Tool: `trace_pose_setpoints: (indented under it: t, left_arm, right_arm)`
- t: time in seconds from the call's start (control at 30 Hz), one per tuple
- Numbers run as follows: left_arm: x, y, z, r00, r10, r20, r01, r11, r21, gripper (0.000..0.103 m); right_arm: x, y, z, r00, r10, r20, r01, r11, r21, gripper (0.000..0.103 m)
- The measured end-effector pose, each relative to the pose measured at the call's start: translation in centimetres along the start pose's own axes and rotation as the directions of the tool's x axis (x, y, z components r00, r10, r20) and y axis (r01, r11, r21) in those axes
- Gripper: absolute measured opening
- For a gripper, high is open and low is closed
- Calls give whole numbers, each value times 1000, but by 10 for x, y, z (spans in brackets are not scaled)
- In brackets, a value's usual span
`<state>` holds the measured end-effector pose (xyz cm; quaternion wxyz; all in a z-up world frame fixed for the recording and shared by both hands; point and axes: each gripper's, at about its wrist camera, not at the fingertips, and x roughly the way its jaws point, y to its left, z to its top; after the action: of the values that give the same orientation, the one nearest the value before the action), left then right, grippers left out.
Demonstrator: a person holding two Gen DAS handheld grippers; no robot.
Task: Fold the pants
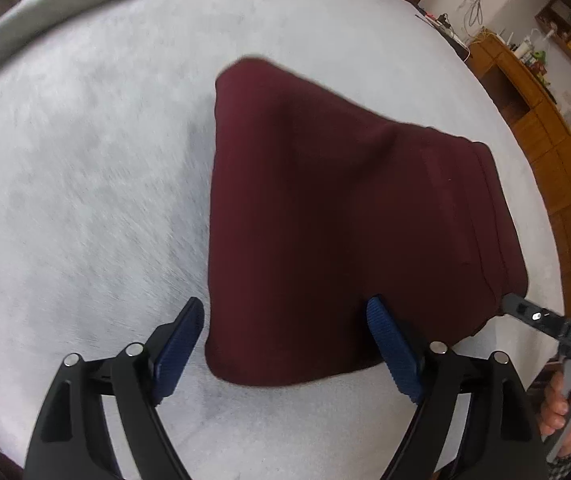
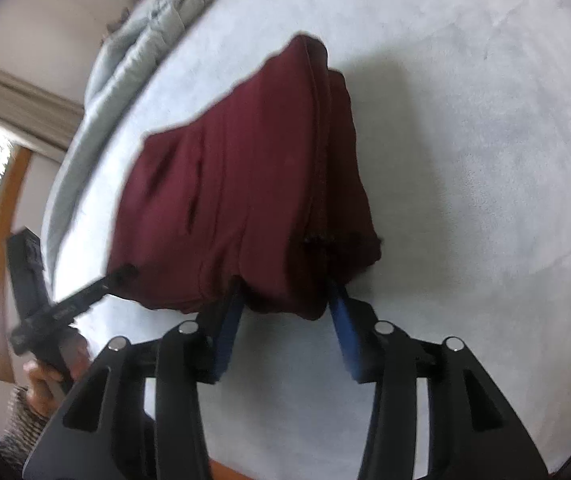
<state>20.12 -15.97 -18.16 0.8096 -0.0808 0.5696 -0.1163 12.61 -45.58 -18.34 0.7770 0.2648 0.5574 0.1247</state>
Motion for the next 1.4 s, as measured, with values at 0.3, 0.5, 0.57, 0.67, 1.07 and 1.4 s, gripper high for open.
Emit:
trace_pose_setpoints:
  t: [0.3,0.5,0.57,0.67,1.07,1.4]
  left_arm:
    - [-59,-25,-13,996,49,75,-54,996,65,99]
    - [-80,-31,-21,994,79,77,-83,995,49,99]
    - [-87,-31,-24,992,98,76,-102,993,54,99]
    - [-94,-31,-28,992,100,75,-105,993,61,99]
    - [-139,-40,-41,985,96,146,-109,990,86,99]
    - [-155,-50,-41,979,98,176,-119,986,113,99]
  right_arm:
    - [-60,46,-14,980,-163,110,170,984,-59,92]
    - [-74,70,-25,963,-243,116,254,963,-92,100]
    - [-75,78,-28,951,-280,128,293,951,-98,100]
    - [-73,87,-30,942,-312,124,326,939,-113,100]
    - [-79,118,-40,944,-314,106,326,936,-136,100]
    - [-78,132,-47,931,-340,131,359,917,-175,100]
